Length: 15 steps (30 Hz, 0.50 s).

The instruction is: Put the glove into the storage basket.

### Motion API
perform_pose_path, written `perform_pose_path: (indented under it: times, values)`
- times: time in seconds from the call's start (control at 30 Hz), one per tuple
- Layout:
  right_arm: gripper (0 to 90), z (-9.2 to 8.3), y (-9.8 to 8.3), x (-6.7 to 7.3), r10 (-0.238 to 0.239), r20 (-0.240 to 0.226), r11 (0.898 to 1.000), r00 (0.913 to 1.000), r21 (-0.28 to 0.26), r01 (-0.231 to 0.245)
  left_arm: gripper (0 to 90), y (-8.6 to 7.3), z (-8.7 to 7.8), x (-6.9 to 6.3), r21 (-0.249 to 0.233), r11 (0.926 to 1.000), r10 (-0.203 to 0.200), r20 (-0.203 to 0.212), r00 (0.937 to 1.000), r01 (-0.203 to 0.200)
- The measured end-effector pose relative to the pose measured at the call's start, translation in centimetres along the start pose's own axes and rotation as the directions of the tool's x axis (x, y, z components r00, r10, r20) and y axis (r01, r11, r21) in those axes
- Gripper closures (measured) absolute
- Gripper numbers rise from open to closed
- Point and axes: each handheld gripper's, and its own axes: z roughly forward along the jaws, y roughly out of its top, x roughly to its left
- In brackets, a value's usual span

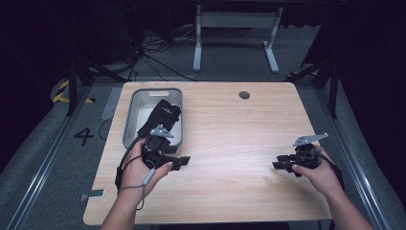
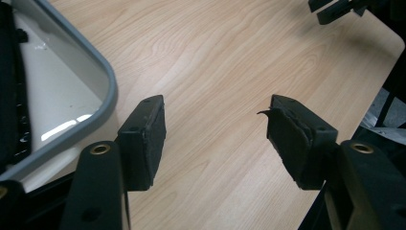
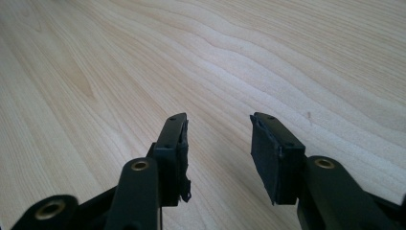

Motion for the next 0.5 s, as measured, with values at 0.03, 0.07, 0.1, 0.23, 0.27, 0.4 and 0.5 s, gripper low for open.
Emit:
perform_pose_path:
  times: [0.03,0.07,0.1,0.23,0.27,0.4,0.5]
  values:
    - [58.0,0.0,0.0,0.0,0.001,-0.003,1.0,1.0,0.0,-0.001,39.4,-0.4,0.2,0.0,-0.015,0.9999,0.001,0.01,0.9999,-0.001]
    - [58.0,0.0,-0.1,0.0,0.001,-0.003,1.0,1.0,0.001,-0.001,39.5,-0.6,0.4,0.0,-0.012,0.9999,0.002,0.011,0.9999,-0.002]
    - [57.9,0.1,-0.1,0.0,0.0,-0.003,1.0,1.0,0.004,0.0,38.7,-0.8,0.8,0.0,0.013,0.9997,0.02,0.01,0.9998,-0.02]
    - [57.8,0.2,-0.2,0.1,-0.007,-0.006,1.0,1.0,0.007,0.007,35.8,-1.8,2.1,0.1,0.07,0.9961,0.054,-0.001,0.9985,-0.054]
    - [57.9,0.2,-0.2,0.1,-0.006,-0.008,1.0,1.0,0.008,0.006,34.4,-2.1,2.5,0.1,0.1,0.9933,0.058,-0.005,0.9983,-0.058]
    - [58.3,0.1,-0.4,0.1,-0.008,-0.009,1.0,0.9999,0.012,0.008,31.9,-3.3,4.0,0.3,0.158,0.9839,0.086,-0.014,0.9962,-0.083]
    - [58.1,0.2,-0.5,0.1,-0.012,-0.009,1.0,0.9999,0.016,0.013,30.8,-4.1,5.0,0.6,0.185,0.9774,0.103,0.0,0.9947,-0.101]
